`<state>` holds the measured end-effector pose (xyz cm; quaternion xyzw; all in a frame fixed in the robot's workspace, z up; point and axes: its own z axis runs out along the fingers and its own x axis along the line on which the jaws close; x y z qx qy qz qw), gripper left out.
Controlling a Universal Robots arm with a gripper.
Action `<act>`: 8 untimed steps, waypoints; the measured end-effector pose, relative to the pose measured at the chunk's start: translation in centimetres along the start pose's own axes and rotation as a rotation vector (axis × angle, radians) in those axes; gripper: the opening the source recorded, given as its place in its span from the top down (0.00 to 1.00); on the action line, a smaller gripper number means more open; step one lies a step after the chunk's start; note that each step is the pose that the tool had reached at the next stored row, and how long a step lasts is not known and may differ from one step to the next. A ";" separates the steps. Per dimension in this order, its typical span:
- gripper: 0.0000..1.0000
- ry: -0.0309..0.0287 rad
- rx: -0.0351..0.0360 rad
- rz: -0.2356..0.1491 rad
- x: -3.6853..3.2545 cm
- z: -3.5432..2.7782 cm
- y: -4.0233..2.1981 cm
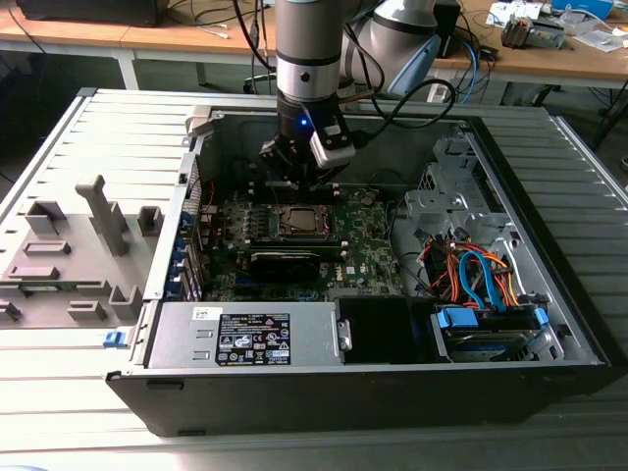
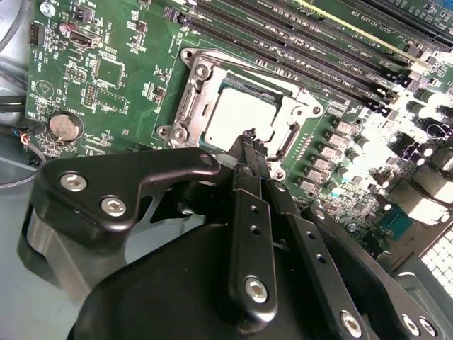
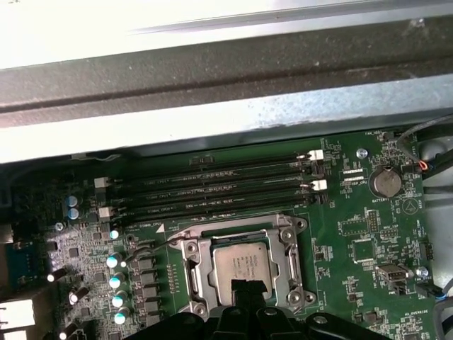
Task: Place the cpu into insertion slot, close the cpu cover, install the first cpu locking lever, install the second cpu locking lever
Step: 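Install the first cpu locking lever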
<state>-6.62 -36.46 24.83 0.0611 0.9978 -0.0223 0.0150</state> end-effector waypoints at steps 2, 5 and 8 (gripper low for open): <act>0.89 -0.0001 -0.0003 -0.004 0.00 0.00 0.00; 0.89 -0.0004 -0.0006 -0.011 0.00 0.00 0.00; 0.89 -0.0007 -0.0007 -0.015 0.00 0.00 0.00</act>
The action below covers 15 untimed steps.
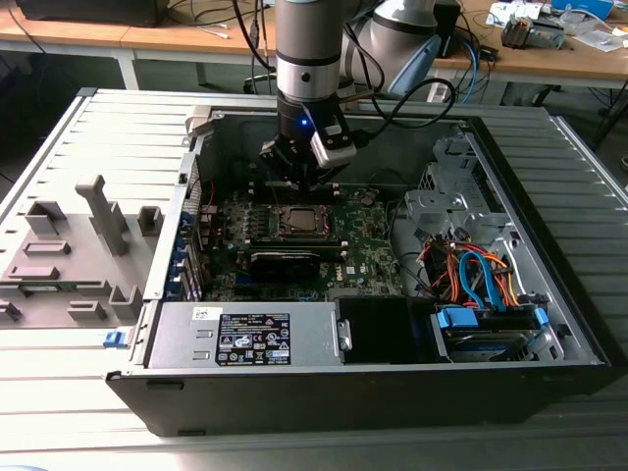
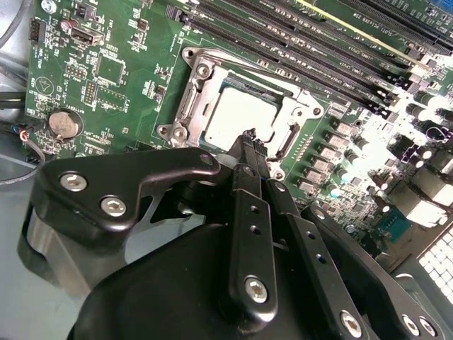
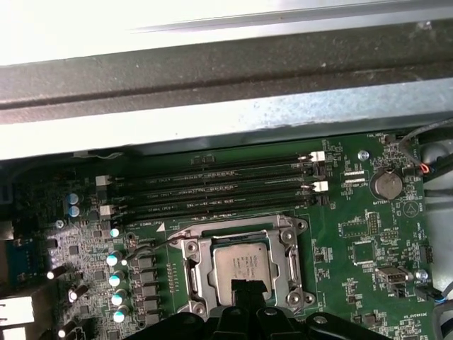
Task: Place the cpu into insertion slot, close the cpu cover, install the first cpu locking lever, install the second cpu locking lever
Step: 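Install the first cpu locking lever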
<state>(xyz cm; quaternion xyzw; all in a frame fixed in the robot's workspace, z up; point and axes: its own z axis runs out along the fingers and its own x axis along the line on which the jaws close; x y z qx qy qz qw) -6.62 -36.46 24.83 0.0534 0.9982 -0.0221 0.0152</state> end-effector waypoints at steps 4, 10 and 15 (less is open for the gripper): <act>0.89 -0.0003 -0.0004 -0.007 0.00 0.00 0.00; 0.89 -0.0009 -0.0013 -0.023 0.00 0.00 0.00; 0.89 -0.0012 -0.0015 -0.030 0.00 0.00 0.00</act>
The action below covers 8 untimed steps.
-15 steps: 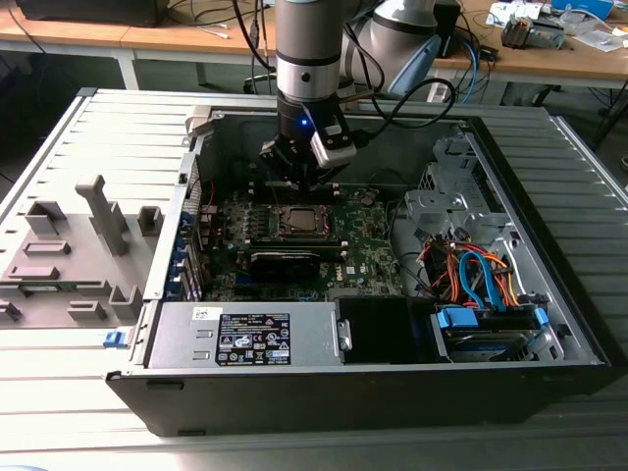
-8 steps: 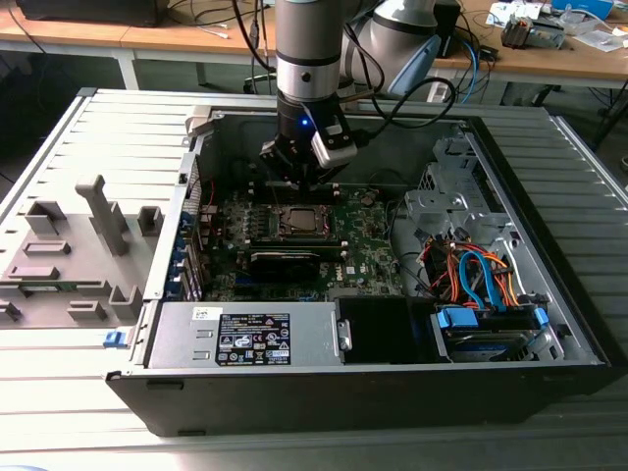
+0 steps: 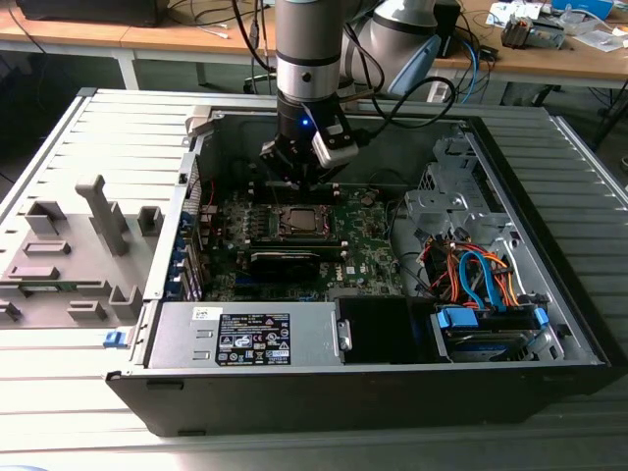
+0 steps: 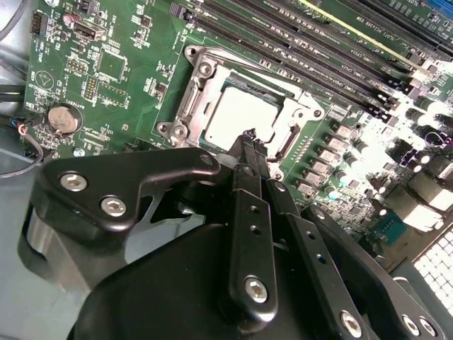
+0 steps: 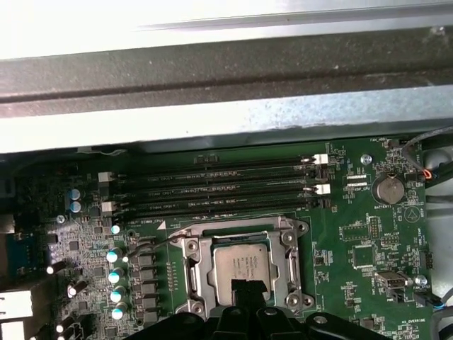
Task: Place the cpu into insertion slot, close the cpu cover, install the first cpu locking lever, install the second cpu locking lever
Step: 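Install the first cpu locking lever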
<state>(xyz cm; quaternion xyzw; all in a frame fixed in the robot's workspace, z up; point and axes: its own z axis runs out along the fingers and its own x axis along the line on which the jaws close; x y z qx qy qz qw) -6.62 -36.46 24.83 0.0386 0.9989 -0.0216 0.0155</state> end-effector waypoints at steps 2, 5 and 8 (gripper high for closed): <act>0.89 -0.0005 -0.0008 -0.012 0.00 0.00 0.00; 0.89 -0.0025 -0.0026 -0.061 0.00 0.00 0.00; 0.89 -0.0044 -0.0041 -0.106 0.00 0.00 0.00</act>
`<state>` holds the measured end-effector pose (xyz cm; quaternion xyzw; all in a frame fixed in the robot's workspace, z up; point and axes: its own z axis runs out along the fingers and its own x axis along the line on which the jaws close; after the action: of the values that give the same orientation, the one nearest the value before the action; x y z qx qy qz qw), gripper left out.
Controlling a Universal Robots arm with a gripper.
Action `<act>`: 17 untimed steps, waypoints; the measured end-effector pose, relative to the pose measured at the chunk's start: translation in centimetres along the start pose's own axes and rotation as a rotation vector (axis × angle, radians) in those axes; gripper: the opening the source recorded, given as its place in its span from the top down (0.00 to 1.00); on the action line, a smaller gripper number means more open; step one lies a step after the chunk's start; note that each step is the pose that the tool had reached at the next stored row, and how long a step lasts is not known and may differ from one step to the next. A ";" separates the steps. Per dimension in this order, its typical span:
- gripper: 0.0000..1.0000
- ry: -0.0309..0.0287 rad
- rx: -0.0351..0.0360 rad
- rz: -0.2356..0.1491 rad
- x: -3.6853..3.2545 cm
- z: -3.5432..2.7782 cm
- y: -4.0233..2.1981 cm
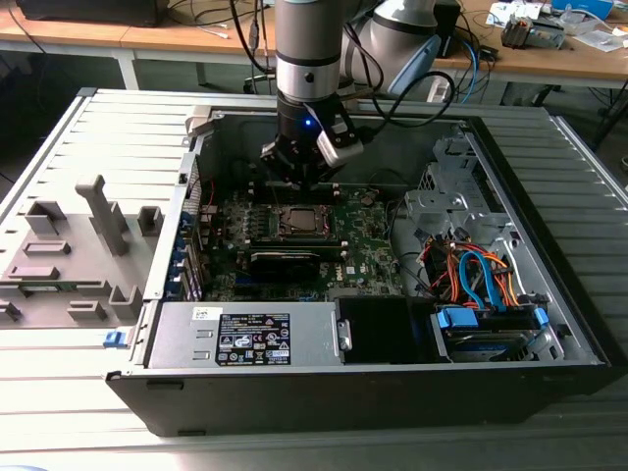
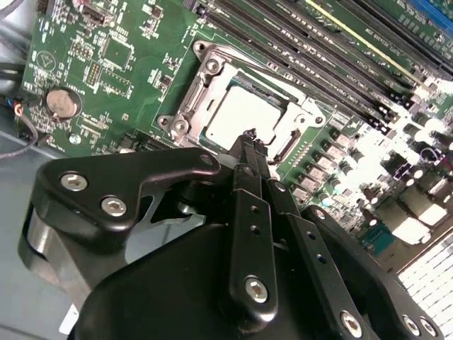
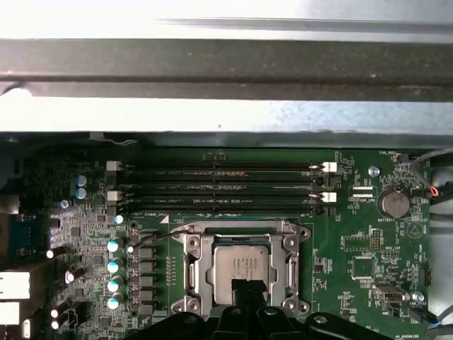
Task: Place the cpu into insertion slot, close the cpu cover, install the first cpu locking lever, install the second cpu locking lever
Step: 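Install the first cpu locking lever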
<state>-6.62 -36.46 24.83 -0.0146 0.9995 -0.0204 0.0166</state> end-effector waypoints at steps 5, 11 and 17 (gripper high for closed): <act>0.89 -0.0007 -0.0070 -0.009 0.35 -0.05 0.01; 0.89 0.0495 -0.0312 -0.002 0.47 -0.05 0.01; 0.89 0.0467 -0.0311 -0.002 0.88 -1.08 -0.02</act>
<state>-7.54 -36.46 25.88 -0.0152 0.9998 -0.0052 -0.0070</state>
